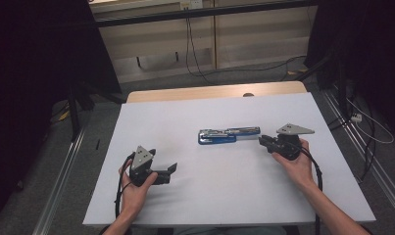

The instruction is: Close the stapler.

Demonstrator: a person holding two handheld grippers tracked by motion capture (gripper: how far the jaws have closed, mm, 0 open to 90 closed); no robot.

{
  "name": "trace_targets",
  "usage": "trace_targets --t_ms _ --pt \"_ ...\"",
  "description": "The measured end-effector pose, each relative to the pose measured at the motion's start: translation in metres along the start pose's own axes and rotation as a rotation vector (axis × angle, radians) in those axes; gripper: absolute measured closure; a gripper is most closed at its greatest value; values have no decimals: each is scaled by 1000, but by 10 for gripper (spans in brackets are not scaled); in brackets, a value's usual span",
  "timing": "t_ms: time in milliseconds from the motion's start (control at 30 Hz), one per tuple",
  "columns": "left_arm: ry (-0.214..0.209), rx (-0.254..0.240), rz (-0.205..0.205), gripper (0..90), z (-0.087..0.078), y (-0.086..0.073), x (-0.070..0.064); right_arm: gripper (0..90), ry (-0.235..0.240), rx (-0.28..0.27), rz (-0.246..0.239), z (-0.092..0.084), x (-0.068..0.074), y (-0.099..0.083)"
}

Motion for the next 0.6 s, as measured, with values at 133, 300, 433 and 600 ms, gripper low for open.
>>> trace_targets --t_ms 133,300,433,600 --pt "0 -12 -34 75 10 2 1 900 10 -2 4 0 0 0" --pt "-28 -20 -31 110 22 6 4 900 22 5 -18 1 2 0" --pt "-33 -41 -6 101 32 15 2 900 30 13 -27 3 3 -1" --pt "-17 -76 -11 89 47 26 4 900 44 18 -37 3 6 -1"
Point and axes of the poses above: each handheld gripper's, and its own axes: z roughly forward along the jaws, y roughly out of its top, x roughly to its left, the point moved 3 cm from there along z, roughly forward along the jaws, and after that the axes turned 12 degrees about -x, right-handed, at the moved point
